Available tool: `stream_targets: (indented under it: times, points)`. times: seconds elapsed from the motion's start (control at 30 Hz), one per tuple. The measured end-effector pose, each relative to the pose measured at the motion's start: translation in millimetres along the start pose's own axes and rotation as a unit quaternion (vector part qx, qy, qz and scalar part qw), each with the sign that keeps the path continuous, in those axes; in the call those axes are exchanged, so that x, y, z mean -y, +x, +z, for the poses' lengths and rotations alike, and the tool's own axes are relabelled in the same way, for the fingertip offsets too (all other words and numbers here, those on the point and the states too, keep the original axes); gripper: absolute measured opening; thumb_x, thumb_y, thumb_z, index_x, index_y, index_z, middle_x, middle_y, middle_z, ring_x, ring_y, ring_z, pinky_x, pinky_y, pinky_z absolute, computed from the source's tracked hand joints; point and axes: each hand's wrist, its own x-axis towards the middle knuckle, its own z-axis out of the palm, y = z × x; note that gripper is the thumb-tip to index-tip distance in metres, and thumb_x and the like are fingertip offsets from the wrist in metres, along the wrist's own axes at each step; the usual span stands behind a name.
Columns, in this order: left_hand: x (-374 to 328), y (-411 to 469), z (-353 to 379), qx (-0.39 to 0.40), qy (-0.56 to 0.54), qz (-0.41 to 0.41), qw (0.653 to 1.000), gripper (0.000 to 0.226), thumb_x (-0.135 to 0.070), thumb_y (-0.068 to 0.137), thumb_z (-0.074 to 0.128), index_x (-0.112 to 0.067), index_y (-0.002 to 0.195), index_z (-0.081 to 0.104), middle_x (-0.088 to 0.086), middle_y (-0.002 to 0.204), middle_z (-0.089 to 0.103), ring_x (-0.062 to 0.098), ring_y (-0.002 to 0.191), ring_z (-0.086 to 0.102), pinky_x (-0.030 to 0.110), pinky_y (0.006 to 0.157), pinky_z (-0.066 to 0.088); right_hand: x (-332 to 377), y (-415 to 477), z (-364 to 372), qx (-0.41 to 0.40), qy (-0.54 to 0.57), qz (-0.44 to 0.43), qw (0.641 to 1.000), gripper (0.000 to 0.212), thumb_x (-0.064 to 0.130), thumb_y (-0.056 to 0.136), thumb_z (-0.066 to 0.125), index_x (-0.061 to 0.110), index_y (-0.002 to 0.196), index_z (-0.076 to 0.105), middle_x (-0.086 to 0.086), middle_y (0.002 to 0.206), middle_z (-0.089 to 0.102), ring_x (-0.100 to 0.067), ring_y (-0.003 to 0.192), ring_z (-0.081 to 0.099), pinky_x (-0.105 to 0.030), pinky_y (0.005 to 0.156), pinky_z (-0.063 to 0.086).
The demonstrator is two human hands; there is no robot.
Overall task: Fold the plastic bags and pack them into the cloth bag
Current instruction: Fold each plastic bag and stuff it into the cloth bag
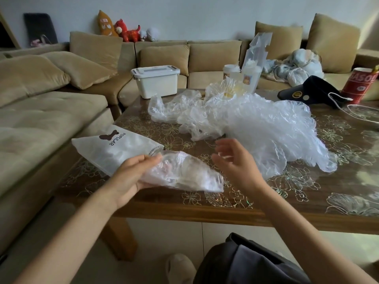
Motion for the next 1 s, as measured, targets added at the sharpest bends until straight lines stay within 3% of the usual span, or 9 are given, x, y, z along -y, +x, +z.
stream_targets:
  times: [0.07,0.17,0.33,0.43,0.6,0.73,0.83,0.9,1.0]
  points:
    - [-17.5,-9.0,-3.0,0.065,0.019,-0.003,0.998,0.014,-0.019,0.075,0.063,-0.011,0.082,0.055,0.003,0.075,0.069,0.009,0.062,0.065,0.018,0.052,0.052,18.5,-3.0,-6.3,0.064,0.139,-0.001,0.988,0.049,0.031,0.082,0.069,0.019,0.125,0.049,0.003,0.118,0.06,-0.008,0.105,0.06,-0.026,0.09,0.051]
    - [-35.9,-12.3,-2.5,0.159,0.107,-0.012,0.981,0.018,-0.017,0.076,0.069,-0.009,0.087,0.057,0.007,0.081,0.068,0.009,0.066,0.065,0.017,0.051,0.049,35.4,-5.3,-6.8,0.236,0.191,0.025,0.952,0.062,0.042,0.078,0.069,0.022,0.131,0.045,0.003,0.125,0.059,-0.006,0.109,0.06,-0.023,0.091,0.05]
    - [-52.9,-9.0,6.0,0.213,0.217,-0.017,0.952,0.029,-0.023,0.069,0.08,-0.012,0.091,0.066,0.01,0.083,0.071,0.014,0.072,0.066,0.019,0.06,0.053,30.6,-16.5,23.4,0.467,0.216,0.088,0.853,0.031,0.011,0.087,0.065,0.002,0.116,0.057,-0.011,0.106,0.064,-0.024,0.096,0.062,-0.037,0.092,0.05]
    - [-65.6,-6.5,2.9,0.193,0.263,-0.007,0.945,0.032,-0.02,0.069,0.072,-0.007,0.097,0.062,0.007,0.08,0.072,0.011,0.066,0.066,0.018,0.056,0.052,21.4,-28.8,37.9,0.494,0.185,0.099,0.843,0.026,0.007,0.087,0.065,-0.004,0.11,0.061,-0.018,0.105,0.066,-0.022,0.091,0.065,-0.042,0.096,0.049]
    - [-84.2,-9.5,-13.3,0.164,0.268,-0.023,0.949,0.044,-0.02,0.06,0.076,-0.004,0.098,0.061,0.007,0.072,0.071,0.008,0.054,0.064,0.015,0.046,0.048,13.6,-34.9,35.6,0.56,0.214,0.124,0.791,0.026,0.008,0.094,0.055,-0.01,0.112,0.056,-0.015,0.102,0.066,-0.016,0.079,0.068,-0.032,0.081,0.054]
    - [-92.0,-7.6,-26.5,0.16,0.275,-0.015,0.948,0.075,-0.044,0.039,0.091,-0.007,0.098,0.064,0.017,0.089,0.072,0.012,0.061,0.067,0.02,0.05,0.053,10.6,-33.3,28.8,0.603,0.122,0.12,0.779,0.033,0.013,0.095,0.054,-0.013,0.114,0.057,-0.005,0.096,0.07,-0.013,0.08,0.068,-0.029,0.081,0.056]
    - [-97.3,-5.9,-30.8,0.158,0.268,0.001,0.95,0.078,-0.045,0.037,0.091,-0.006,0.099,0.064,0.018,0.091,0.072,0.015,0.064,0.069,0.023,0.052,0.056,8.7,-25.6,14.6,0.596,-0.022,0.065,0.8,0.026,0.017,0.09,0.062,0.003,0.112,0.063,-0.001,0.1,0.071,-0.017,0.087,0.068,-0.033,0.089,0.053]
    - [-99.8,-8.2,-26.0,0.176,0.3,-0.001,0.938,0.061,-0.039,0.05,0.087,-0.01,0.099,0.066,0.018,0.088,0.072,0.015,0.063,0.067,0.022,0.054,0.055,11.2,-19.5,7.4,0.525,-0.036,0.029,0.85,0.06,0.032,0.077,0.074,0.016,0.13,0.051,0.001,0.119,0.065,-0.017,0.108,0.063,-0.034,0.097,0.049]
    - [-95.6,-12.3,-7.6,0.24,0.393,-0.025,0.887,0.036,-0.028,0.072,0.071,-0.013,0.105,0.065,0.013,0.084,0.073,0.014,0.066,0.066,0.02,0.06,0.053,20.7,-18.8,6.4,0.415,0.208,0.072,0.883,0.105,0.052,0.052,0.084,0.026,0.141,0.035,0.005,0.135,0.054,-0.01,0.121,0.053,-0.029,0.102,0.044]
